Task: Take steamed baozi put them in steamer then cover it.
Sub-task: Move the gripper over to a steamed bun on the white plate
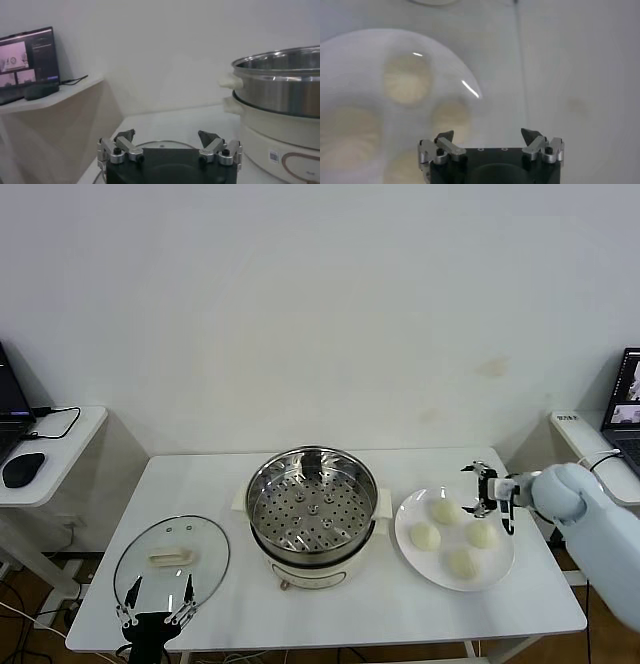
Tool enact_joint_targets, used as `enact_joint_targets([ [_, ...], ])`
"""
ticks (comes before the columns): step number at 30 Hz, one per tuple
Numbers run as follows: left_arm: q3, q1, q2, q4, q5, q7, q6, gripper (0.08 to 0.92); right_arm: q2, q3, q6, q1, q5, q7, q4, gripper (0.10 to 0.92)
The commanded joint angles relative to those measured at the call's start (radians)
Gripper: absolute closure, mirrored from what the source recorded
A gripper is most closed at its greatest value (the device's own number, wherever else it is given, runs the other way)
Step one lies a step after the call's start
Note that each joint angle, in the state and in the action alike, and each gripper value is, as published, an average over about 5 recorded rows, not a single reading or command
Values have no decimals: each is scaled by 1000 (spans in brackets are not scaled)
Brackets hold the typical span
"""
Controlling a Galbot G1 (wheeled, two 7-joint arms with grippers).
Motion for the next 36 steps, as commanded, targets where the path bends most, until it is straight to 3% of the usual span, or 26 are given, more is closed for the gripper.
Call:
enact_joint_targets([
  [1, -3, -1, -1, -2, 3, -4, 8, 177, 14, -281, 27, 223, 28, -137, -132, 203],
  [21, -36, -9, 3, -18, -3, -2, 21, 177, 179, -278, 12, 208, -61, -69, -305, 208],
  [36, -49, -14, 12, -12, -7, 1, 21, 177, 221, -273, -2, 197, -71, -48, -351, 299],
])
